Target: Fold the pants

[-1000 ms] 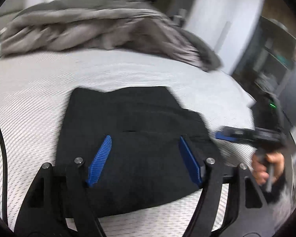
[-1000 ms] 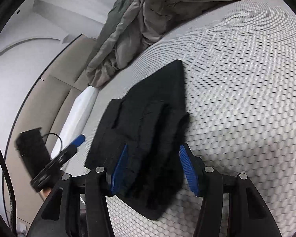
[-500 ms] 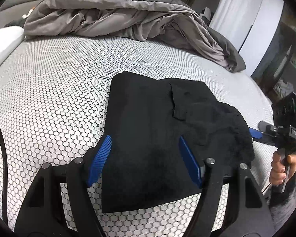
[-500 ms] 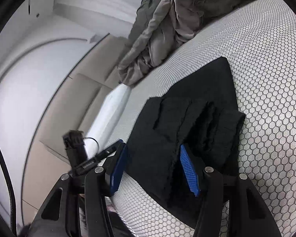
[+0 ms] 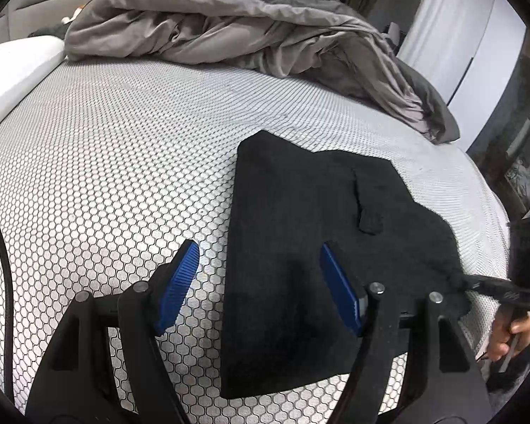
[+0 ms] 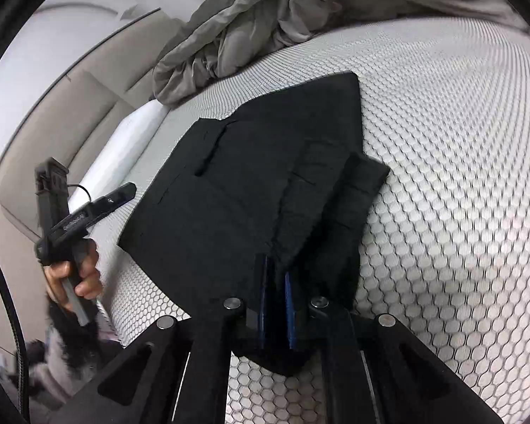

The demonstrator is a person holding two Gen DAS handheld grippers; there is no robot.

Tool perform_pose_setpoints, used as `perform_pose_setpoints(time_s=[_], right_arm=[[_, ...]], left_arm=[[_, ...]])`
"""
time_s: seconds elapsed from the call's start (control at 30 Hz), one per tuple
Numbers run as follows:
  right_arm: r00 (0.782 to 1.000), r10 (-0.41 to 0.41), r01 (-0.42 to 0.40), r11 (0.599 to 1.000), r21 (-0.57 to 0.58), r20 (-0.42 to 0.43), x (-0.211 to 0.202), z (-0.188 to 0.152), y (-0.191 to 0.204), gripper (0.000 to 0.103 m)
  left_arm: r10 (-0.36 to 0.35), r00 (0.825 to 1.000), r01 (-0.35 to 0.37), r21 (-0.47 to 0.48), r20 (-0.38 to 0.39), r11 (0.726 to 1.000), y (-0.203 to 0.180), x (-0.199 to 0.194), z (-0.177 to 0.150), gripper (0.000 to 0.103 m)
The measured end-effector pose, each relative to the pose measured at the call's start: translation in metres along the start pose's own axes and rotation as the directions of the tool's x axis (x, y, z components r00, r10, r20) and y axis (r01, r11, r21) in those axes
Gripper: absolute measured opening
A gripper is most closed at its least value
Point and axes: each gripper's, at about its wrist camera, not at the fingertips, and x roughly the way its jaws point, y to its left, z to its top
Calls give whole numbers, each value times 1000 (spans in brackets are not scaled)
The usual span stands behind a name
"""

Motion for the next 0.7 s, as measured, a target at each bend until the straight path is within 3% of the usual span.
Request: perform_pose_setpoints(time_s=[0.07, 0.13, 0.3, 0.43, 0.57, 0.63, 0.7], right_arm=[[999, -8, 7, 999, 32, 49, -16, 3, -9, 33], [996, -38, 30, 996, 89, 84, -22, 6, -21, 44], [995, 57, -72, 981, 180, 85, -16, 10, -37, 45], [967, 195, -219, 965, 145, 162, -25, 19, -20, 46], [990, 77, -93, 986, 135, 115, -6, 23, -8, 47], [993, 81, -94, 982, 161, 86, 2, 24, -10, 47], [989, 137, -145, 974, 174, 59, 14, 24, -9, 47]], left_arm=[[3, 1000, -3, -8, -9, 1000, 1, 2, 0, 68], [5, 1000, -5, -6, -6, 1000, 1, 3, -1, 68], [7, 1000, -7, 7, -17, 1000, -2, 6, -1, 68], [4, 1000, -4, 13, -16, 1000, -4, 6, -1, 68], [8, 1000, -7, 18, -23, 1000, -5, 6, -3, 68], [11, 1000, -11, 19, -23, 1000, -4, 5, -3, 68], [14, 1000, -14, 17, -22, 1000, -2, 3, -3, 68]])
